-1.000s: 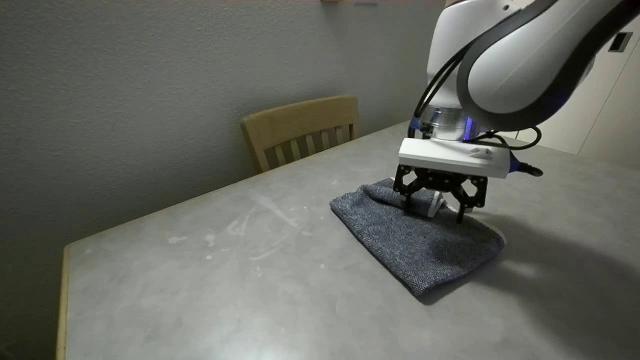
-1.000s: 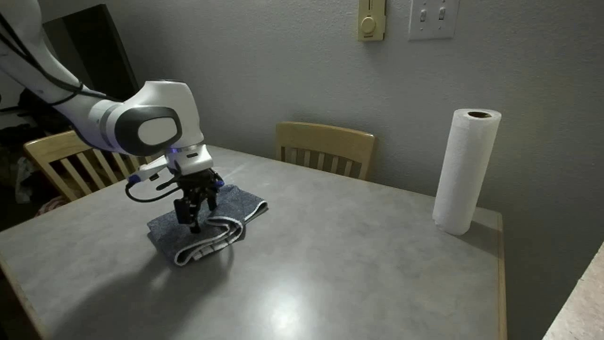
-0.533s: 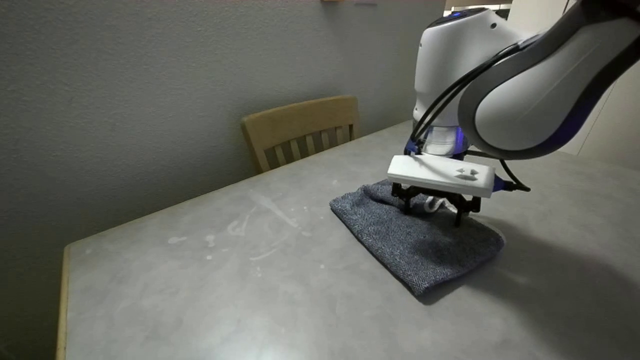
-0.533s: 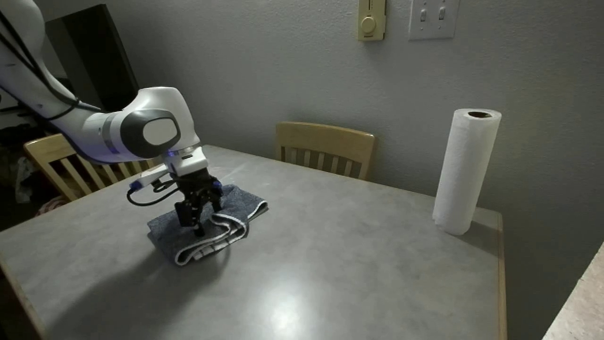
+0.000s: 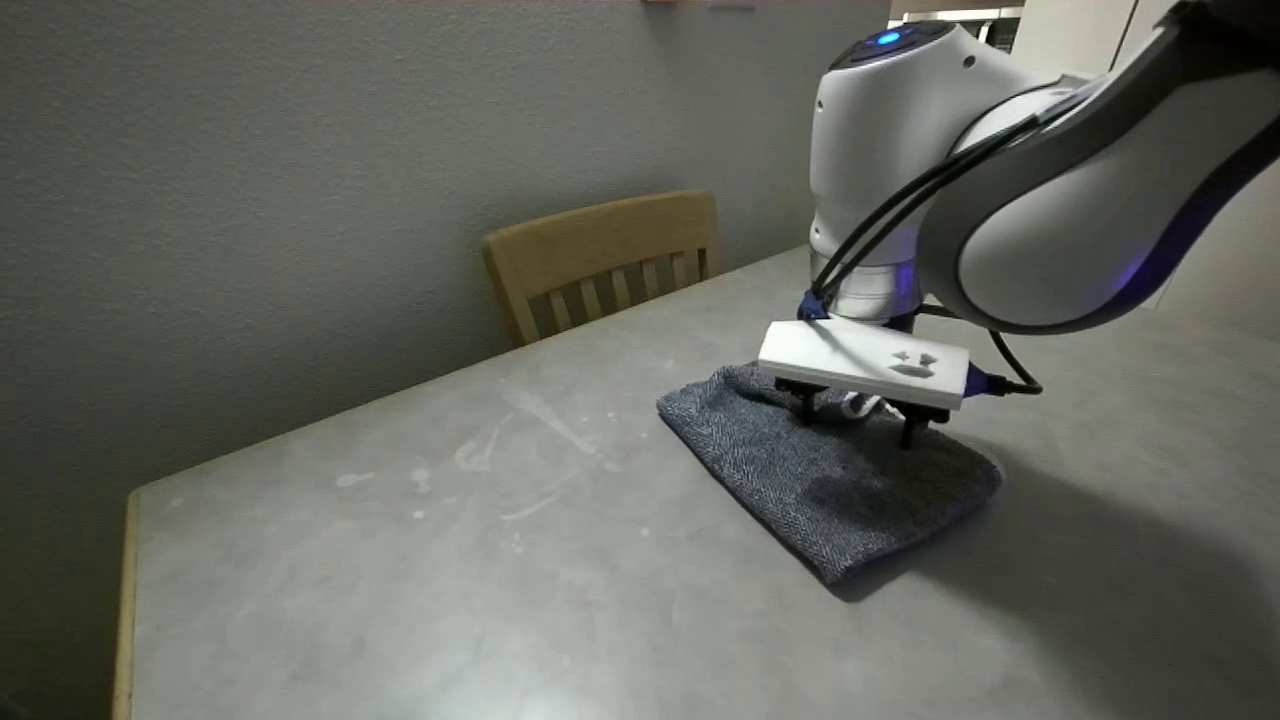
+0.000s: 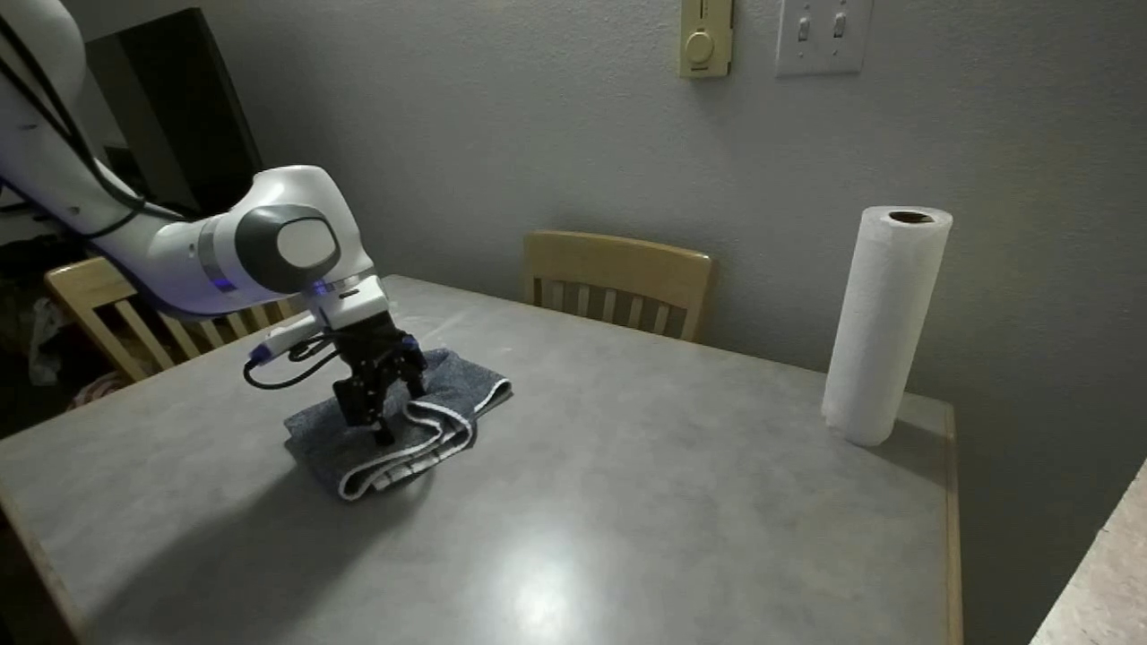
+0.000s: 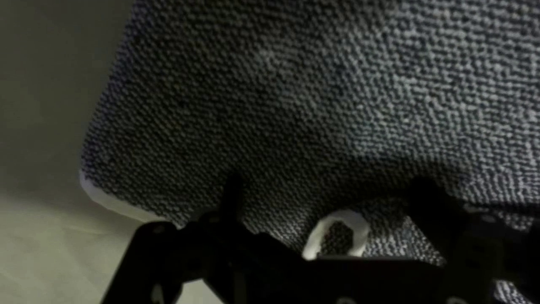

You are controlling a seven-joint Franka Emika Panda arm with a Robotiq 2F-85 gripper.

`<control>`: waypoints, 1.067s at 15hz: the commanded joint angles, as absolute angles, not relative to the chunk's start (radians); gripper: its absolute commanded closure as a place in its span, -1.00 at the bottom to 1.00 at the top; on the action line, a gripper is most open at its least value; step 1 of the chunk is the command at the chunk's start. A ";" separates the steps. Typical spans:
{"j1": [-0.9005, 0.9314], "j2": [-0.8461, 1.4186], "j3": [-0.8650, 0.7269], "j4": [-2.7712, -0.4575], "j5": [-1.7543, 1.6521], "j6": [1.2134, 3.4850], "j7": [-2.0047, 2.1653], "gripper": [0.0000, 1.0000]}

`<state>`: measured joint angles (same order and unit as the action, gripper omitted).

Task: Fold the towel on the table

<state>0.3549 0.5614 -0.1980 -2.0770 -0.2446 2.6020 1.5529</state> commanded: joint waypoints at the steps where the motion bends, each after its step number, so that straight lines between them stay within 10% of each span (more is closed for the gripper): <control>1: 0.376 0.559 -0.220 -2.059 -0.306 2.555 1.589 -1.00; 16: 0.299 0.529 -0.218 -2.117 -0.304 2.720 1.614 -1.00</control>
